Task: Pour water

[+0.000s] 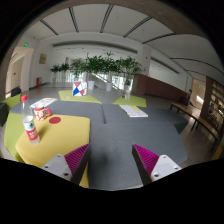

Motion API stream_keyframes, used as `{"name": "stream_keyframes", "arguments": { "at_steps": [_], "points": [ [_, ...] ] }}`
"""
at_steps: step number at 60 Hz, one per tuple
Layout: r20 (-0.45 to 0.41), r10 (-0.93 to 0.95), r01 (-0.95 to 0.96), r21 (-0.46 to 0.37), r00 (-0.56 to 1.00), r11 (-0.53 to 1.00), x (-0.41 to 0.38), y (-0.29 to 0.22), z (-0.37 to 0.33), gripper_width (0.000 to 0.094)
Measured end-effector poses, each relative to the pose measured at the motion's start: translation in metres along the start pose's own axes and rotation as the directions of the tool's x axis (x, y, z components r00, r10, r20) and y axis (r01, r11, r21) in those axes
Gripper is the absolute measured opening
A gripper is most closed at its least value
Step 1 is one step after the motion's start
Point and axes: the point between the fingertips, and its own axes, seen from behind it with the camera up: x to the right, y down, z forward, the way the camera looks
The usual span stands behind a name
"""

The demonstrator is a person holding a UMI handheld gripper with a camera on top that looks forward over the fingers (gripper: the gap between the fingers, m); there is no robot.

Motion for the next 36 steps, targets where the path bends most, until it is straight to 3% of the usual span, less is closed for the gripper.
{"name": "stream_keyframes", "arguments": {
  "at_steps": [18,36],
  "points": [
    [0.071,-0.001,0.003,-0.028,0.997,1.0,-0.068,0.015,-0.004,0.0849],
    [0.131,-0.004,0.008,-0.023,0.991,1.0,-0.163,-0.003,-0.015,0.0846]
  ]
}}
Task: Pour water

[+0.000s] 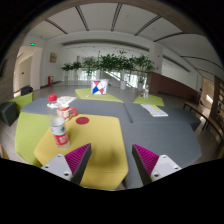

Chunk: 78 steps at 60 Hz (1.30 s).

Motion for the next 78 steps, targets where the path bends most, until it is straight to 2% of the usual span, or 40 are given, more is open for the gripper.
{"name": "stream_keyframes", "arguments": {
  "at_steps": [19,32,41,47,49,57,58,59,68,78],
  "points": [
    [0.104,0.006,-0.01,0.044,0.995,0.999,-0.153,-0.009,0.011,0.0847],
    [0.074,0.049,-0.056,0.082,0.996,0.995,-0.205,-0.028,0.064,0.0836],
    [0.009,0.073,-0.073,0.107,0.997,0.992,-0.204,-0.033,0.109,0.0781],
    [-0.017,0.093,-0.09,0.133,0.995,0.987,-0.201,-0.038,0.124,0.053],
    [-0.024,0.093,-0.089,0.139,0.995,0.986,-0.203,-0.04,0.128,0.0523],
    [-0.057,0.069,-0.059,0.162,0.996,0.985,-0.202,-0.044,0.129,0.0395],
    [-0.065,0.063,-0.051,0.165,0.996,0.985,-0.201,-0.045,0.128,0.0404],
    [-0.073,0.053,-0.04,0.166,0.996,0.985,-0.199,-0.044,0.128,0.0367],
    [-0.162,-0.028,0.055,0.168,0.986,0.984,-0.163,-0.055,0.126,0.0365],
    [-0.376,-0.223,0.297,0.152,0.899,0.943,-0.087,-0.111,0.129,0.0365]
  ]
}}
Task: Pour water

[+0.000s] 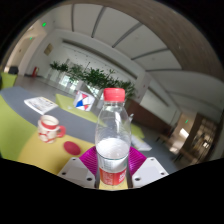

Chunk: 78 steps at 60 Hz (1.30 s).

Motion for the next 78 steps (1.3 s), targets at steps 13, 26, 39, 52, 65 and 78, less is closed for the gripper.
{"name": "stream_keyframes", "arguments": {
  "at_steps": [13,26,39,52,65,78],
  "points": [
    [-0.283,-0.444,0.491,0.123,0.85,0.862,0.077,-0.124,0.069,0.0364],
    [-0.474,-0.784,0.915,0.154,0.4,0.373,0.016,-0.223,0.088,0.0361],
    [-0.526,-0.85,0.978,0.171,-0.014,-0.121,-0.095,-0.211,0.112,0.0364],
    [-0.535,-0.81,0.909,0.172,-0.238,-0.38,-0.15,-0.154,0.131,0.0362],
    [-0.504,-0.832,0.911,0.185,-0.234,-0.369,-0.156,-0.153,0.135,0.0362],
    [-0.363,-0.883,0.913,0.378,0.298,0.154,-0.129,-0.199,0.104,0.0361]
  ]
}}
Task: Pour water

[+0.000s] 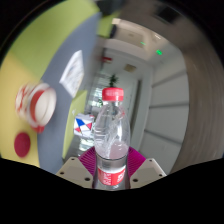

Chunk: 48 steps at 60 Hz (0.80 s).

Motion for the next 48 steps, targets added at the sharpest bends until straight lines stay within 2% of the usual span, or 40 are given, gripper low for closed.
{"name": "stream_keyframes", "arguments": {
  "at_steps": [3,7,12,18,22,23,27,29,30,35,37,38,42,43,44,48],
  "points": [
    [0.0,0.213,-0.213,-0.012,0.977,0.977,0.02,-0.002,-0.006,0.0365],
    [0.0,0.488,-0.488,-0.01,0.873,0.873,0.045,0.005,-0.015,0.0365],
    [-0.005,0.751,-0.75,-0.027,0.661,0.66,0.063,-0.007,-0.023,0.0365],
    [0.018,0.943,-0.939,-0.077,0.334,0.334,0.062,-0.002,-0.017,0.0365],
    [0.01,0.989,-0.982,-0.117,0.147,0.147,0.041,-0.007,-0.023,0.0366],
    [0.013,0.994,-0.986,-0.131,0.106,0.107,0.04,0.005,-0.021,0.0364],
    [0.004,1.0,-0.981,-0.196,-0.012,-0.011,0.005,0.01,-0.018,0.0365],
    [-0.005,0.999,-0.973,-0.223,-0.053,-0.052,-0.024,-0.008,-0.015,0.0364],
    [-0.003,0.997,-0.969,-0.237,-0.071,-0.069,-0.029,0.02,-0.019,0.0364],
    [-0.009,0.994,-0.945,-0.31,-0.107,-0.105,-0.074,0.024,-0.02,0.0363],
    [-0.011,0.995,-0.94,-0.327,-0.1,-0.098,-0.092,-0.004,-0.015,0.0365],
    [-0.004,0.995,-0.938,-0.334,-0.095,-0.091,-0.099,0.019,-0.021,0.0364],
    [-0.002,0.995,-0.926,-0.367,-0.098,-0.092,-0.123,0.03,-0.024,0.0363],
    [-0.001,0.995,-0.923,-0.373,-0.104,-0.097,-0.129,0.032,-0.024,0.0362],
    [-0.006,0.994,-0.919,-0.379,-0.11,-0.104,-0.133,0.011,-0.018,0.0363],
    [-0.008,0.992,-0.912,-0.393,-0.127,-0.12,-0.158,0.017,-0.021,0.0364]
  ]
}}
